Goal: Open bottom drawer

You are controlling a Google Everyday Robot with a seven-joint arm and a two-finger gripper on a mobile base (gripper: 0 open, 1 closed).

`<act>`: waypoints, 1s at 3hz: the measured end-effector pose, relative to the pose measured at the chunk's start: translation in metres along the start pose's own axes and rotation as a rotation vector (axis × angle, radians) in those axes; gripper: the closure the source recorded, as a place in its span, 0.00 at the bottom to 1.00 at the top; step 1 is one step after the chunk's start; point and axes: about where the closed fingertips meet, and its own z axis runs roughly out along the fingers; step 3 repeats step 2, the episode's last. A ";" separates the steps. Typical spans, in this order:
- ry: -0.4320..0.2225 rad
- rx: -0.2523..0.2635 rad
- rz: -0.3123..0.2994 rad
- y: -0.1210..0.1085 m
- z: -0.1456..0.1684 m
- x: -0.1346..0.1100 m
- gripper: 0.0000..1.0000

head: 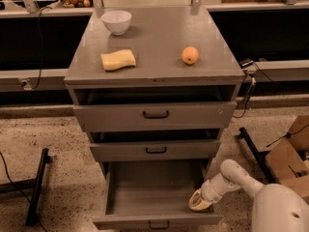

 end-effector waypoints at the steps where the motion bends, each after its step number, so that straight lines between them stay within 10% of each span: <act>1: -0.090 0.081 -0.028 0.011 -0.033 -0.020 1.00; 3: -0.202 0.139 -0.075 0.016 -0.058 -0.038 1.00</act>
Offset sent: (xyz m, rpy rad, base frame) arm 0.0066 -0.0248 0.1218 0.3642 -0.2279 -0.1203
